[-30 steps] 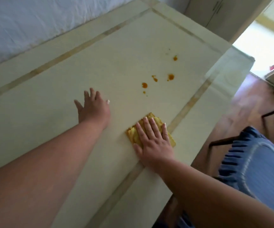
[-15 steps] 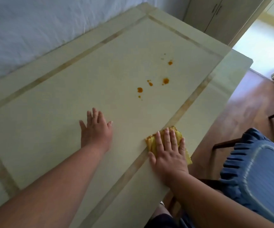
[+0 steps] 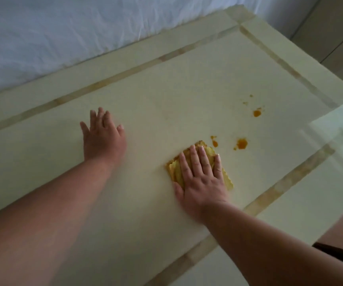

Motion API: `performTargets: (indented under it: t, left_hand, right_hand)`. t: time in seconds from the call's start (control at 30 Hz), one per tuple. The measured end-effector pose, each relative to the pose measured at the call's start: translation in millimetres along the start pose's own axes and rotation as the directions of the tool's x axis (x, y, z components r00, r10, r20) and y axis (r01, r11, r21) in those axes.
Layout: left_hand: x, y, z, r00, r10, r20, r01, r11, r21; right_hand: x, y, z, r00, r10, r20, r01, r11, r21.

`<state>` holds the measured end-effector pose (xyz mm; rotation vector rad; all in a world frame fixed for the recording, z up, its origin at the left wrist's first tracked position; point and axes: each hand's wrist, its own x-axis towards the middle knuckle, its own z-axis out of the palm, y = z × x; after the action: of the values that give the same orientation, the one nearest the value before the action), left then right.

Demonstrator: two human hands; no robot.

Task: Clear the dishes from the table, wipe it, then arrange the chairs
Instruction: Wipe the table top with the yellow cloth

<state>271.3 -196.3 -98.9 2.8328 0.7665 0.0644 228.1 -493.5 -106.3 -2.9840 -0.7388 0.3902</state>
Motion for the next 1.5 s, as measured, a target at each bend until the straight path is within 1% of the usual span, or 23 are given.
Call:
performTargets:
  t: [0.07, 0.2, 0.27, 0.33, 0.4, 0.63, 0.8, 0.93, 1.07, 1.27, 1.5]
  left_hand:
    - [25.8, -8.8, -0.2, 0.999, -0.033, -0.004, 0.033, 0.999, 0.017]
    - [68.8, -15.3, 1.9, 1.000, -0.022, -0.009, 0.022, 0.998, 0.055]
    - [80.0, -12.0, 2.9, 0.999, -0.031, 0.009, 0.031, 0.998, 0.057]
    - [88.7, -10.3, 8.8, 0.999, -0.041, 0.033, 0.038, 0.995, 0.097]
    - [90.8, -10.3, 15.8, 0.999, -0.043, 0.029, 0.039, 0.991, 0.126]
    - [92.7, -10.5, 19.5, 0.999, -0.042, 0.012, 0.040, 0.993, 0.113]
    - [91.8, -14.9, 25.8, 0.999, 0.009, -0.033, -0.004, 0.988, 0.153]
    - [91.9, -14.9, 27.6, 1.000, 0.010, -0.018, -0.006, 0.984, 0.178]
    - [92.7, -14.3, 26.2, 1.000, 0.000, -0.010, 0.002, 0.983, 0.185]
    - [92.2, -15.3, 26.8, 1.000, -0.009, 0.011, 0.007, 0.983, 0.183]
    - [91.9, -14.0, 19.4, 0.999, -0.030, 0.038, 0.024, 0.987, 0.158]
  right_hand:
    - [39.2, -2.4, -9.5, 1.000, -0.025, 0.003, 0.025, 1.000, -0.007]
    - [118.5, -11.3, -25.4, 0.998, -0.068, 0.013, 0.068, 0.998, -0.016]
    - [149.9, -14.1, -33.2, 0.997, -0.077, -0.006, 0.077, 0.997, -0.029]
    - [183.8, -19.4, -39.5, 0.996, -0.086, -0.017, 0.086, 0.996, -0.031]
    - [212.8, -24.9, -45.7, 0.995, -0.097, -0.017, 0.096, 0.995, -0.039]
    - [291.3, -47.6, -64.4, 0.993, -0.113, -0.022, 0.112, 0.993, -0.032]
    - [354.1, -70.6, -78.4, 0.993, -0.114, -0.026, 0.113, 0.993, -0.028]
    - [399.0, -88.3, -89.1, 0.993, -0.114, -0.031, 0.113, 0.993, -0.033]
    - [418.1, -98.2, -92.3, 0.994, -0.110, -0.030, 0.109, 0.994, -0.018]
    - [414.7, -97.1, -94.2, 0.995, -0.097, -0.021, 0.097, 0.995, -0.003]
    - [361.7, -78.7, -80.6, 0.997, -0.069, -0.043, 0.070, 0.997, 0.025]
